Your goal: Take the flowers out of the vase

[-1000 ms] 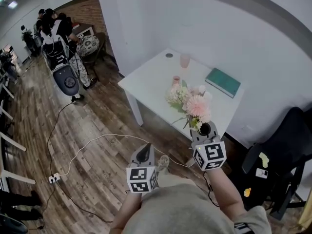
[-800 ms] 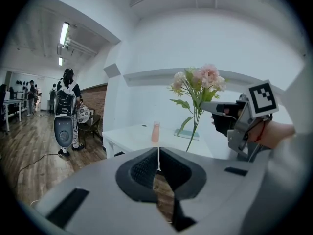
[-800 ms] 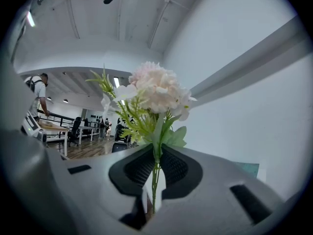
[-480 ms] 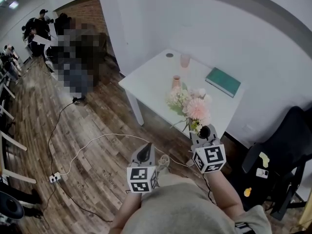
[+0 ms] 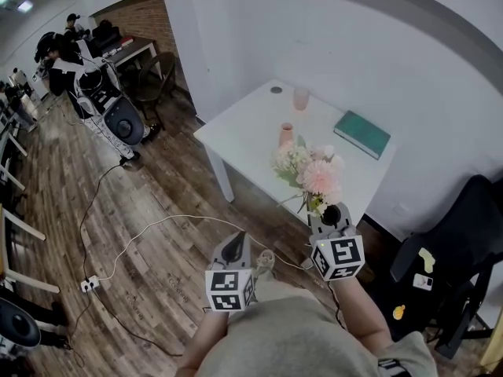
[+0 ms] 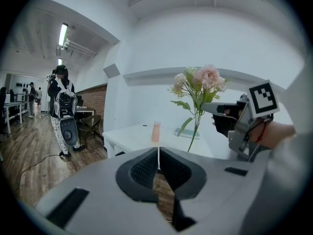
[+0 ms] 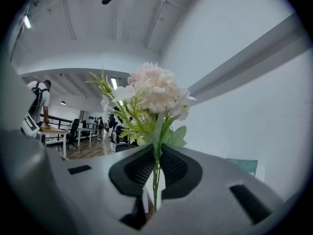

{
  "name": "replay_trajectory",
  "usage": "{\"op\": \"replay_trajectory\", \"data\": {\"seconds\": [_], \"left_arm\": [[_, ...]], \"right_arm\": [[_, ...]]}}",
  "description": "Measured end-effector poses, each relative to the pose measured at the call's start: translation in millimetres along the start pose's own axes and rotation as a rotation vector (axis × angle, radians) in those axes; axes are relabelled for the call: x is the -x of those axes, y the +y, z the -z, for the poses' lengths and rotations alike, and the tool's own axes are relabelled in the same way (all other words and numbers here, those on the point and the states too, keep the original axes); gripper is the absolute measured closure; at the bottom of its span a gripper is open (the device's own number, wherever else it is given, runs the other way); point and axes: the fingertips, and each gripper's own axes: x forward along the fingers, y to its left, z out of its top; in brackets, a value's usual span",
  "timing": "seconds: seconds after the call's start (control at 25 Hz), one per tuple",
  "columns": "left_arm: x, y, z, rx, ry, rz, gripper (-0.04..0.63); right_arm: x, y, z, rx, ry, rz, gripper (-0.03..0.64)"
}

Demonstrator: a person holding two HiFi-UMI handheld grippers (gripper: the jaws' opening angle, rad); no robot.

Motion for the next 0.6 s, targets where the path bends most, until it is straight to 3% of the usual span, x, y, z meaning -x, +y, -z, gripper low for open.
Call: {"op": "replay_trajectory", "data": {"seconds": [0.6], "left_arm": [[-4.1, 4.1, -2.7, -0.002, 0.003, -0.019, 0.586]], "right_arm": [[-9.1, -1.9, -6.9, -0.009, -0.020, -0.015, 0.589]]}}
